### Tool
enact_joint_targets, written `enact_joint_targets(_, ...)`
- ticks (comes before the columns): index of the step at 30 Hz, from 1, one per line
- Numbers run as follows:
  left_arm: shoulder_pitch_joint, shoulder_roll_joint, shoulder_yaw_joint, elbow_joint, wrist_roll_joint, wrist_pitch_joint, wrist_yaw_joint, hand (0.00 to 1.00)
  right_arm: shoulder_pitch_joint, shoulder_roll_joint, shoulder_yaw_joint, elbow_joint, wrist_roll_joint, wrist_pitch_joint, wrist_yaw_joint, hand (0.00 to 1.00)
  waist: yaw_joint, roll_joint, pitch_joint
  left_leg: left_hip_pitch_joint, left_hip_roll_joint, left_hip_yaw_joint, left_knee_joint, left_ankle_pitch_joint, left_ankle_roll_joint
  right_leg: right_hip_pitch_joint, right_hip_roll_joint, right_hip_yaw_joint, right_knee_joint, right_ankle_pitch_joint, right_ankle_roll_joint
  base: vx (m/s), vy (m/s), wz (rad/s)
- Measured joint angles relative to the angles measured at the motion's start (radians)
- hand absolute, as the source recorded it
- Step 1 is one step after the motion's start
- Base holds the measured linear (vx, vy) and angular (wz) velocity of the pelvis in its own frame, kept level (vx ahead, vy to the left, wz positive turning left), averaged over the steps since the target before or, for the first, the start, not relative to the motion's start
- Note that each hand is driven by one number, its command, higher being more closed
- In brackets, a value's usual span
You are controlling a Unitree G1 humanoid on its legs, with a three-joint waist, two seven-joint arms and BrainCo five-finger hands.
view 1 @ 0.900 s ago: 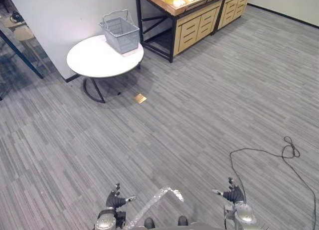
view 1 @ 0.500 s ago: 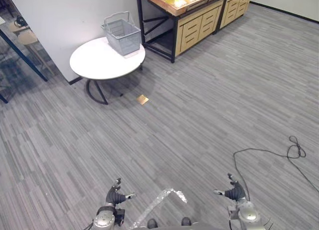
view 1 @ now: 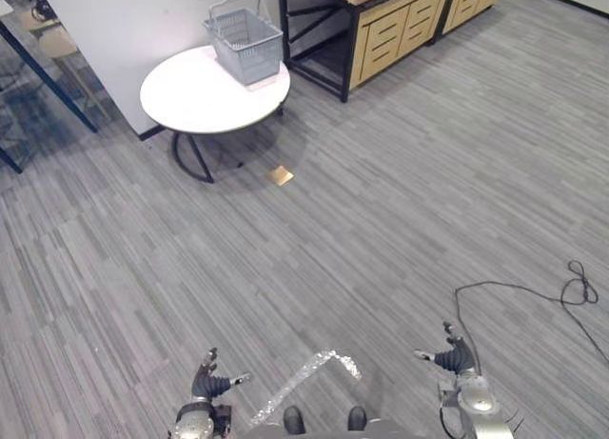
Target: Pick vegetable in the basket
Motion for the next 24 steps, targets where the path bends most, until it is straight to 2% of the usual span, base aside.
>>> enact_joint_targets(3, -0.018, 0.017, 0.002, -0.004, -0.020, 0.002, 0.020, 0.00, 0.008, 0.003, 0.000, -0.024, 0.003, 0.015, 0.000, 0.00, -0.007, 0.019, 0.012, 0.087, 0.015, -0.041, -0.035, -0.027, -0.009, -0.097, 0.014, -0.047, 0.027, -0.075, -0.040, 0.45, 0.037, 0.19)
enact_joint_targets(4, -0.041, 0.015, 0.003, -0.003, -0.031, 0.002, 0.026, 0.00, 0.005, -0.001, 0.000, -0.055, 0.009, 0.015, 0.000, 0.00, -0.015, 0.040, 0.025, 0.111, 0.041, -0.055, -0.054, -0.033, -0.019, -0.138, 0.039, -0.063, -0.010, -0.080, -0.056, 0.55, -0.054, 0.54)
enact_joint_targets(5, -0.080, 0.010, 0.003, -0.002, -0.053, 0.002, 0.035, 0.00, -0.011, -0.020, 0.008, -0.080, 0.017, 0.010, -0.001, 0.00, -0.033, 0.067, 0.055, 0.141, 0.090, -0.071, -0.057, -0.034, -0.023, -0.181, 0.092, -0.089, -0.119, -0.055, -0.088, 0.44, -0.068, 0.48)
enact_joint_targets(6, -0.100, 0.010, 0.003, -0.002, -0.062, 0.000, 0.041, 0.00, -0.020, -0.030, 0.014, -0.086, 0.019, 0.009, -0.001, 0.00, -0.036, 0.080, 0.072, 0.152, 0.105, -0.079, -0.050, -0.028, -0.034, -0.205, 0.112, -0.103, -0.195, -0.019, -0.094, 0.72, -0.109, 0.52)
enact_joint_targets(7, -0.121, 0.010, 0.007, -0.002, -0.071, -0.005, 0.045, 0.00, -0.020, -0.041, 0.026, -0.110, 0.020, 0.009, -0.001, 0.00, -0.044, 0.081, 0.076, 0.175, 0.114, -0.087, -0.049, -0.018, -0.080, -0.233, 0.141, -0.113, -0.371, 0.098, -0.105, 0.81, -0.127, 0.47)
enact_joint_targets(8, -0.121, 0.014, 0.015, -0.003, -0.075, -0.008, 0.047, 0.00, 0.002, -0.043, 0.041, -0.161, 0.020, 0.008, -0.002, 0.00, -0.056, 0.052, 0.065, 0.226, 0.109, -0.100, -0.037, -0.037, -0.136, -0.225, 0.176, -0.098, -0.613, 0.291, -0.141, 0.86, -0.153, 0.48)
enact_joint_targets(9, -0.115, 0.018, 0.015, -0.003, -0.075, -0.008, 0.046, 0.00, 0.023, -0.041, 0.045, -0.189, 0.019, 0.008, -0.004, 0.00, -0.058, 0.038, 0.059, 0.251, 0.098, -0.112, -0.021, -0.053, -0.163, -0.220, 0.168, -0.084, -0.655, 0.350, -0.151, 0.64, -0.145, 0.50)
enact_joint_targets(10, -0.119, 0.014, 0.016, 0.002, -0.074, -0.008, 0.046, 0.00, 0.037, -0.045, 0.043, -0.207, 0.019, 0.007, -0.006, 0.00, -0.064, 0.024, 0.057, 0.276, 0.095, -0.128, 0.003, -0.065, -0.181, -0.218, 0.163, -0.062, -0.622, 0.484, -0.218, 0.64, -0.154, 0.18)
enact_joint_targets(11, -0.142, -0.009, 0.009, 0.014, -0.074, -0.007, 0.043, 0.00, 0.009, -0.056, 0.038, -0.195, 0.019, 0.013, -0.013, 0.00, -0.056, 0.078, 0.075, 0.265, 0.142, -0.131, 0.077, -0.037, -0.229, -0.240, 0.181, -0.090, -0.496, 0.393, -0.257, 0.75, -0.204, 0.22)
enact_joint_targets(12, -0.158, -0.015, 0.001, 0.017, -0.074, -0.007, 0.041, 0.00, -0.001, -0.051, 0.040, -0.196, 0.019, 0.014, -0.013, 0.00, -0.059, 0.078, 0.078, 0.220, 0.143, -0.146, 0.177, 0.042, -0.267, -0.249, 0.167, -0.096, -0.423, 0.323, -0.255, 0.86, -0.273, 0.22)
enact_joint_targets(13, -0.158, -0.032, -0.002, 0.019, -0.074, -0.011, 0.040, 0.00, -0.003, -0.049, 0.044, -0.200, 0.019, 0.013, -0.013, 0.00, -0.060, 0.075, 0.083, 0.155, 0.151, -0.147, 0.352, 0.206, -0.265, -0.196, 0.153, -0.097, -0.390, 0.244, -0.253, 0.81, -0.308, 0.49)
enact_joint_targets(14, -0.150, -0.048, -0.004, 0.019, -0.075, -0.013, 0.038, 0.00, -0.007, -0.047, 0.046, -0.202, 0.019, 0.013, -0.013, 0.00, -0.051, 0.075, 0.096, 0.064, 0.193, -0.152, 0.614, 0.273, -0.268, -0.095, 0.154, -0.100, -0.415, 0.194, -0.247, 0.66, -0.266, 0.40)
enact_joint_targets(15, -0.145, -0.052, -0.004, 0.019, -0.075, -0.014, 0.037, 0.00, -0.010, -0.044, 0.049, -0.204, 0.019, 0.012, -0.013, 0.00, -0.050, 0.070, 0.100, 0.013, 0.219, -0.141, 0.744, 0.265, -0.256, -0.044, 0.156, -0.107, -0.431, 0.175, -0.242, 0.49, -0.198, 0.34)
enact_joint_targets(16, -0.138, -0.056, -0.006, 0.019, -0.074, -0.013, 0.037, 0.00, -0.011, -0.042, 0.059, -0.217, 0.019, 0.011, -0.016, 0.00, -0.051, 0.064, 0.107, -0.054, 0.259, -0.110, 0.892, 0.243, -0.220, 0.035, 0.161, -0.114, -0.460, 0.154, -0.237, 0.57, -0.216, 0.25)
enact_joint_targets(17, -0.120, -0.063, -0.008, 0.018, -0.075, -0.012, 0.037, 0.00, -0.007, -0.037, 0.072, -0.262, 0.019, 0.006, -0.018, 0.00, -0.037, 0.046, 0.117, -0.155, 0.308, -0.037, 1.004, 0.200, -0.158, 0.166, 0.169, -0.111, -0.544, 0.141, -0.229, 0.57, -0.202, 0.18)
enact_joint_targets(18, -0.114, -0.067, -0.008, 0.018, -0.075, -0.012, 0.037, 0.00, 0.002, -0.032, 0.071, -0.288, 0.019, 0.002, -0.018, 0.00, -0.027, 0.039, 0.119, -0.188, 0.324, -0.004, 1.003, 0.177, -0.151, 0.213, 0.174, -0.111, -0.586, 0.140, -0.226, 0.67, -0.210, 0.08)
enact_joint_targets(19, -0.103, -0.073, -0.009, 0.017, -0.075, -0.012, 0.037, 0.00, 0.014, -0.030, 0.072, -0.323, 0.019, -0.011, -0.019, 0.00, -0.019, 0.037, 0.120, -0.254, 0.338, 0.052, 0.941, 0.141, -0.137, 0.295, 0.180, -0.109, -0.658, 0.139, -0.221, 0.43, -0.111, 0.05)
enact_joint_targets(20, -0.101, -0.073, -0.011, 0.017, -0.075, -0.012, 0.037, 0.00, 0.014, -0.030, 0.073, -0.328, 0.019, -0.015, -0.019, 0.00, -0.017, 0.034, 0.120, -0.279, 0.335, 0.078, 0.882, 0.133, -0.130, 0.326, 0.179, -0.110, -0.682, 0.136, -0.217, 0.63, -0.115, -0.01)
enact_joint_targets(21, -0.093, -0.073, -0.012, 0.017, -0.075, -0.011, 0.037, 0.00, 0.013, -0.033, 0.072, -0.333, 0.018, -0.016, -0.019, 0.00, -0.007, 0.032, 0.121, -0.324, 0.313, 0.120, 0.719, 0.123, -0.115, 0.371, 0.175, -0.102, -0.716, 0.127, -0.205, 0.51, -0.059, -0.13)
enact_joint_targets(22, -0.092, -0.073, -0.015, 0.016, -0.075, -0.011, 0.037, 0.00, 0.006, -0.036, 0.073, -0.333, 0.018, -0.018, -0.019, 0.00, 0.006, 0.031, 0.121, -0.354, 0.283, 0.129, 0.567, 0.124, -0.115, 0.395, 0.170, -0.092, -0.735, 0.119, -0.191, 0.62, -0.022, -0.28)
enact_joint_targets(23, -0.081, -0.073, -0.017, 0.015, -0.074, -0.011, 0.038, 0.00, 0.004, -0.044, 0.085, -0.333, 0.017, -0.019, -0.019, 0.00, 0.009, 0.032, 0.120, -0.371, 0.235, 0.112, 0.349, 0.144, -0.137, 0.426, 0.167, -0.083, -0.758, 0.105, -0.171, 0.54, 0.048, -0.38)
enact_joint_targets(24, -0.067, -0.074, -0.021, 0.016, -0.074, -0.009, 0.039, 0.00, 0.005, -0.055, 0.104, -0.334, 0.016, -0.019, -0.020, 0.00, 0.010, 0.035, 0.119, -0.372, 0.196, 0.085, 0.147, 0.185, -0.179, 0.467, 0.166, -0.077, -0.779, 0.085, -0.151, 0.55, 0.075, -0.36)
